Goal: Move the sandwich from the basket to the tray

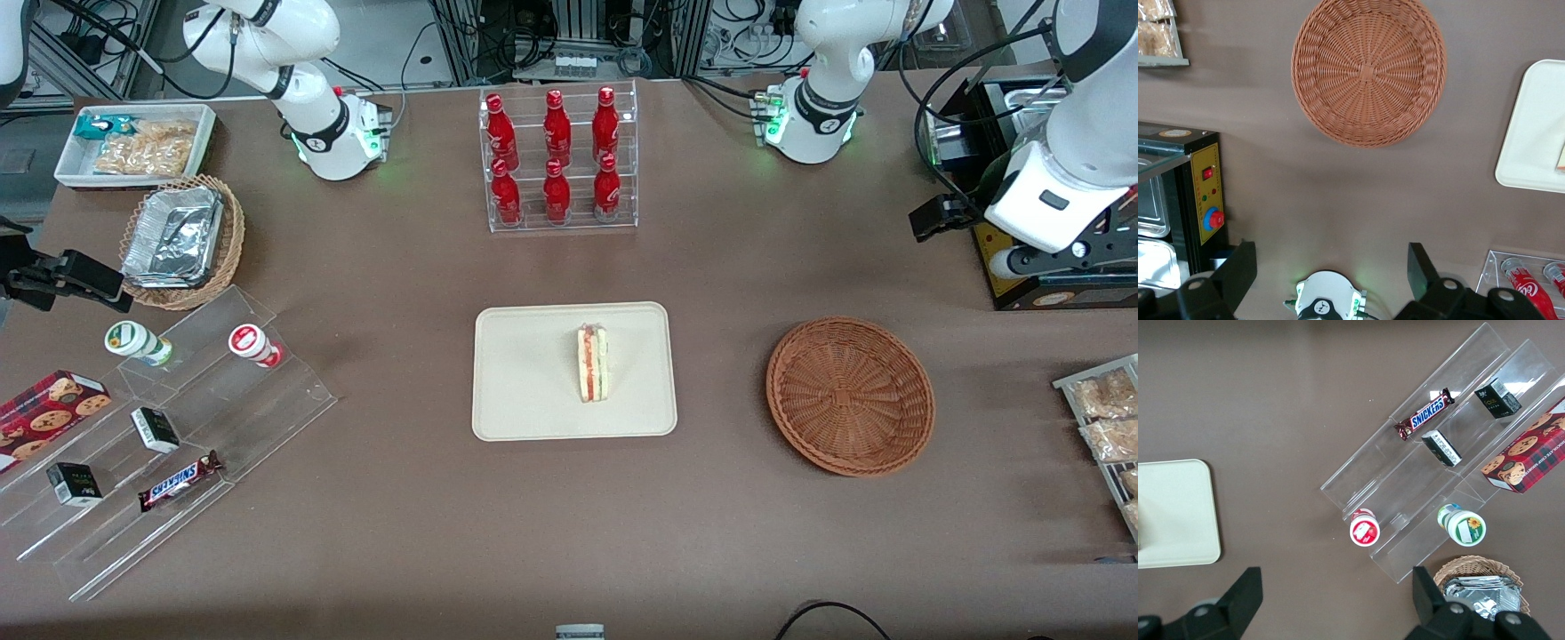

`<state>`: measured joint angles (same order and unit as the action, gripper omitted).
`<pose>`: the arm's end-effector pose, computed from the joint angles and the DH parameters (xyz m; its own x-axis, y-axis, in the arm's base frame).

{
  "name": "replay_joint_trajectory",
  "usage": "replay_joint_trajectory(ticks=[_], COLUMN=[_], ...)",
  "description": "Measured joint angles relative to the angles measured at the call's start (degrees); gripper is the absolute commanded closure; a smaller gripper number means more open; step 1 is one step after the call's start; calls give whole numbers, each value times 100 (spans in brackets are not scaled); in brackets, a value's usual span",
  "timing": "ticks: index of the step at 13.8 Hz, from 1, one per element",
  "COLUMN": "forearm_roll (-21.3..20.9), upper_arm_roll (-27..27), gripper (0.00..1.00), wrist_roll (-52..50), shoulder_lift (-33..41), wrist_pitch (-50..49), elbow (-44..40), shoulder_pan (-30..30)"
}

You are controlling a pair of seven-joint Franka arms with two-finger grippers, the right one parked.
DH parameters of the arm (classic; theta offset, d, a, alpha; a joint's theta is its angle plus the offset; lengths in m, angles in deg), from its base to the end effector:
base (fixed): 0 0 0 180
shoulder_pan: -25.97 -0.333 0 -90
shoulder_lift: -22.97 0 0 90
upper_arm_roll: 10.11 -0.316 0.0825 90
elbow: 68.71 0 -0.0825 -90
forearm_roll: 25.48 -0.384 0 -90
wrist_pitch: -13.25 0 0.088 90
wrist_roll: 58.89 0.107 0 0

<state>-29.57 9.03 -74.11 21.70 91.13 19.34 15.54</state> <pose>0.5326 -0.0706 0.6127 0.9765 0.1287 -0.1730 0.1101 -0.9874 -0.1135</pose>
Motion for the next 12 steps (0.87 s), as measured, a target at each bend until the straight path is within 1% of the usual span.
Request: replay_joint_trajectory(ticks=[12], forearm_roll=[59], upper_arm_roll=[7], gripper=[0], wrist_roll=[0], shoulder_lift=[-99], wrist_pitch=[59], elbow=[-48], shoulder_pan=[-6])
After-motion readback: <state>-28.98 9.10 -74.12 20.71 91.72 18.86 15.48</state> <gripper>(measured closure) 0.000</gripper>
